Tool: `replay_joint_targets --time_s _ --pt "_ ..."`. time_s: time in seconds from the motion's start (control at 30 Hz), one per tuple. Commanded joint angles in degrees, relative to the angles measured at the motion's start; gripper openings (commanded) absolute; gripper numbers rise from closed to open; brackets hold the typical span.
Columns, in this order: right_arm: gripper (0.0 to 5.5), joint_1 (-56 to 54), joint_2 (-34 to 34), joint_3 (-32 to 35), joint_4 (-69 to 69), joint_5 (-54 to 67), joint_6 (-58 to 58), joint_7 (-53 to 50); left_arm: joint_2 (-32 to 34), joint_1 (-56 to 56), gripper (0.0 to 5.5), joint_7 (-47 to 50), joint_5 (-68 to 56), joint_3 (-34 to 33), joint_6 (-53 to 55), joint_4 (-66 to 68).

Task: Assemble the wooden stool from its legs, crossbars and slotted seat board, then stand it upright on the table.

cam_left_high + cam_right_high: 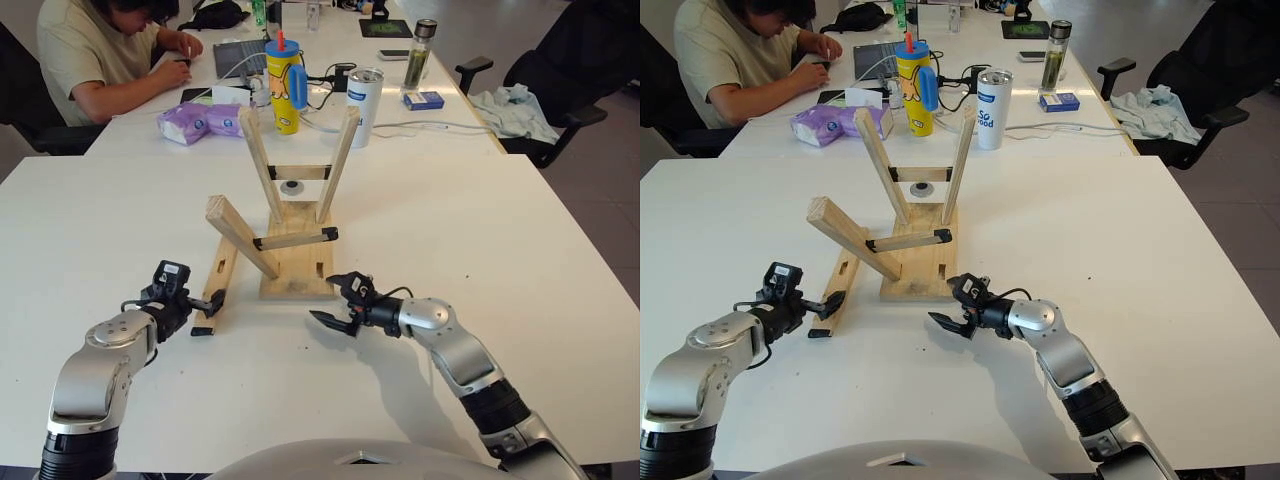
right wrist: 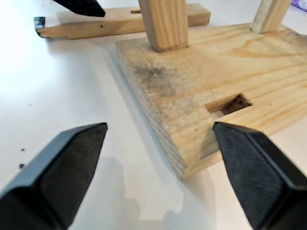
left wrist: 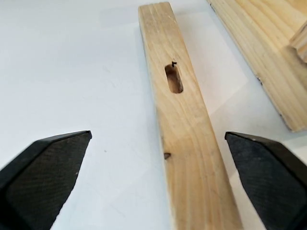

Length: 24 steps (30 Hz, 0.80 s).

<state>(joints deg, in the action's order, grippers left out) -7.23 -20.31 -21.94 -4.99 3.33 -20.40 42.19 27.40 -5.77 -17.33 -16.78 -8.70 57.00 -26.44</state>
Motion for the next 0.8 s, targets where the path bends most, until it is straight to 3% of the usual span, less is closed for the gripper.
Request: replay_joint_targets --time_s 0.03,0.3,0.57,0.8 --pt "4.09 3.5 0.3 -3.5 2.3 -0.6 -4.9 0.2 -1.8 0.1 4.56 1.3 -1.1 -0.6 4.0 -1.3" --pt "4.09 2.9 1.4 -4.3 2.5 -0.4 -5.3 -0.5 -1.6 0.7 3.31 2.2 -0.6 0.1 7.5 -0.9" --pt "4.09 2.4 1.4 -2.4 2.6 -0.2 -2.9 -1.3 -0.3 2.4 2.03 2.8 2.5 2.3 3.0 3.1" --pt "4.09 1.5 2.8 3.8 -0.5 4.6 1.2 -2.4 -2.3 11.1 2.03 5.1 1.9 -5.1 -5.9 9.5"
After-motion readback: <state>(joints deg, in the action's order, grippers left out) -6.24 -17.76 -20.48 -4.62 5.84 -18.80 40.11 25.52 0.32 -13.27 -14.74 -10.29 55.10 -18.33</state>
